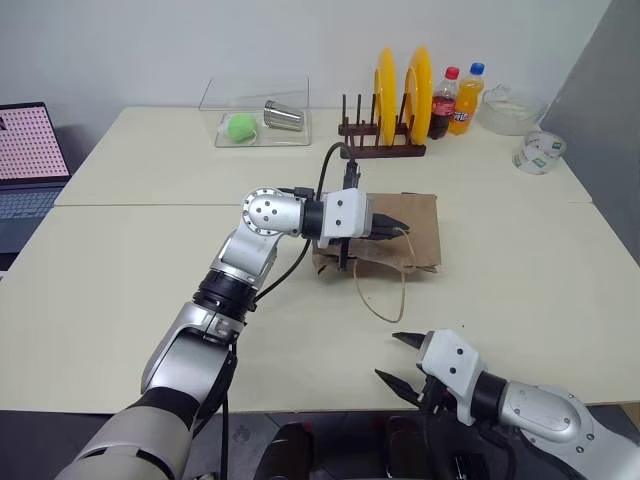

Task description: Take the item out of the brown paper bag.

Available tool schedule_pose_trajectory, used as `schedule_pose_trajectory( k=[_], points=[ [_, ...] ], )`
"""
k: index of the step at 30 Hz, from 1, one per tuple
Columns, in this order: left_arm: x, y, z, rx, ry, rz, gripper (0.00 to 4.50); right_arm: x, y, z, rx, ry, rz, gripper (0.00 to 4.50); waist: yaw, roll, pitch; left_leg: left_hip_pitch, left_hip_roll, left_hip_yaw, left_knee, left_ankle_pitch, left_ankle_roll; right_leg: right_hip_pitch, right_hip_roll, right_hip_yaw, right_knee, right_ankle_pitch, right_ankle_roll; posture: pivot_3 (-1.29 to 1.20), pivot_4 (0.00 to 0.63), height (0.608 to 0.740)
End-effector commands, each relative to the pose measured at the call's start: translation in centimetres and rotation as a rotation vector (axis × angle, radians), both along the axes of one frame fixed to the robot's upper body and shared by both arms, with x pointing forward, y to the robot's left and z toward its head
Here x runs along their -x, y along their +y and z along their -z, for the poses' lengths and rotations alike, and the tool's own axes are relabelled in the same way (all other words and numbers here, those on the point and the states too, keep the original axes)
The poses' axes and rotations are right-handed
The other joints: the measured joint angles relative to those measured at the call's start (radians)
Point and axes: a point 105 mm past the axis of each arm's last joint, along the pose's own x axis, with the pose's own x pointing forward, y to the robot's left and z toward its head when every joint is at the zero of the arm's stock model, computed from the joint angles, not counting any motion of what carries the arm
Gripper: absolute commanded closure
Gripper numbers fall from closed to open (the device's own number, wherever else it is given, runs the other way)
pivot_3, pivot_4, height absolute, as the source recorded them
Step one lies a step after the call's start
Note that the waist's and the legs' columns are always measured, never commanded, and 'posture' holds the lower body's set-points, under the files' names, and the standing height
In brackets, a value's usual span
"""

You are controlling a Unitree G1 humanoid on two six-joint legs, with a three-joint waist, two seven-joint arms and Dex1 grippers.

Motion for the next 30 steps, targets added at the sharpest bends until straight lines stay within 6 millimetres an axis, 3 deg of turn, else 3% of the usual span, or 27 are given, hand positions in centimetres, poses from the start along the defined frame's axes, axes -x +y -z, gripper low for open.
schedule_pose_trajectory(
  k=[1,7,15,18,28,30],
  points=[
    [0.2,0.1,-1.1,0.018,-0.043,0.007,4.5,0.7,0.6,-3.0,-0.047,-0.154,-0.039,0.45,0.0,0.0,0.0,0.0,0.0,0.0,0.0,0.0,0.0,0.0,0.0,0.0,0.0,0.0,0.0,0.0,0.15,0.74],
    [0.4,0.0,-0.7,0.004,-0.041,0.018,4.5,-0.3,0.8,-3.4,-0.01,-0.201,-0.029,0.45,-0.001,0.0,0.0,0.0,0.0,0.0,0.0,0.0,0.0,0.0,0.0,0.0,0.0,0.0,0.0,0.0,0.15,0.74],
    [0.3,0.1,-0.7,0.002,-0.05,0.008,4.5,-4.0,1.3,-1.7,0.142,-0.241,-0.024,0.45,0.0,0.0,0.0,0.0,0.0,0.0,0.0,0.0,0.0,0.0,0.0,0.0,0.0,0.0,0.0,0.0,0.15,0.74],
    [0.4,0.2,-0.7,0.001,-0.051,0.006,4.5,-4.8,1.4,-1.1,0.192,-0.254,-0.02,0.96,0.001,0.0,0.0,0.0,0.0,0.0,0.0,0.0,0.0,0.0,0.0,0.0,0.0,0.0,0.0,0.0,0.15,0.74],
    [-0.1,0.1,-1.5,0.003,-0.073,-0.013,4.5,-4.8,2.2,1.4,0.297,-0.213,-0.053,4.47,0.0,0.0,0.0,0.0,0.0,0.0,0.0,0.0,0.0,-0.001,0.0,0.0,0.0,0.0,0.0,0.0,0.15,0.74],
    [-0.7,0.0,-2.3,0.023,-0.072,-0.036,4.5,-4.7,2.3,2.1,0.333,-0.206,-0.063,4.47,0.0,0.0,0.0,0.0,0.0,0.0,0.0,0.0,0.0,-0.001,0.0,0.0,0.0,0.0,0.0,0.0,0.15,0.74]
  ],
)
